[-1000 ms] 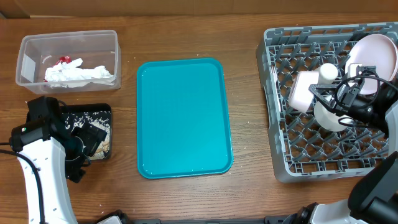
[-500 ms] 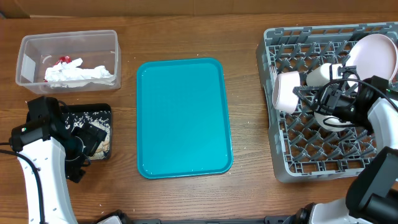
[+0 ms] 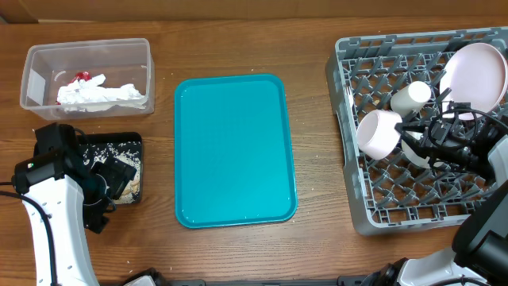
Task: Sort waste into correct bins and load items into the dishwasher rack
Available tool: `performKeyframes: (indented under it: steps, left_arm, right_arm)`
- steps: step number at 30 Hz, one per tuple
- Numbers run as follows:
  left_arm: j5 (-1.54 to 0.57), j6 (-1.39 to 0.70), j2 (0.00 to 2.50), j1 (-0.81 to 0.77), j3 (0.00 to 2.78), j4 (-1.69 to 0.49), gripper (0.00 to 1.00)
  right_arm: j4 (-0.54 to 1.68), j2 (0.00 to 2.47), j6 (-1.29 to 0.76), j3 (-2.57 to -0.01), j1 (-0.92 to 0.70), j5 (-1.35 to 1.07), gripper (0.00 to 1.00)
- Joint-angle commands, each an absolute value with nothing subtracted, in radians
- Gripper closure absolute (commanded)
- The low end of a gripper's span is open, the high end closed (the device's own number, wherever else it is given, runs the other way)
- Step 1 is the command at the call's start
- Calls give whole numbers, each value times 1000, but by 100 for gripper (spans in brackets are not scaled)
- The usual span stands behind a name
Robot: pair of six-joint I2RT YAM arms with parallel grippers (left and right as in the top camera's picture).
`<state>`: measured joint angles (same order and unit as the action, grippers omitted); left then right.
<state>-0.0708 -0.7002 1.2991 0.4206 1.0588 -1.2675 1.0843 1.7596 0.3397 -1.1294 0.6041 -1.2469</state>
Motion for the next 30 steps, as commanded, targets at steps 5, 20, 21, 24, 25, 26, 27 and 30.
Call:
performKeyframes:
  steps: [5, 20, 21, 24, 25, 26, 27, 30]
  left_arm:
    - [-71, -688, 1298, 421, 1057, -1267, 0]
    - [-71, -688, 1298, 421, 1057, -1267, 0]
    - [-71, -688, 1298, 421, 1057, -1267, 0]
    - [-71, -688, 1298, 421, 1057, -1267, 0]
    - [-71, -688, 1298, 421, 1057, -1267, 0]
    - [-71, -688, 1298, 421, 1057, -1267, 0]
    - [-71, -688, 1298, 421, 1057, -1267, 0]
    - [-71, -688, 1298, 421, 1057, -1267, 0]
  right_arm:
    - [1059, 1751, 50, -1216, 615, -992, 89]
    - [1448, 1665, -160, -1583, 437, -389, 73]
    - [1454, 1665, -160, -1583, 363, -345, 75]
    - [1449, 1665, -218, -1583, 179, -223, 79]
    - [1449, 1665, -246, -1583, 145, -182, 80]
    - [1449, 1665, -305, -1583, 80, -94, 80]
    - [1449, 1665, -371, -1583, -5, 27, 80]
    - [1444, 1665, -398, -1580, -110, 111, 77]
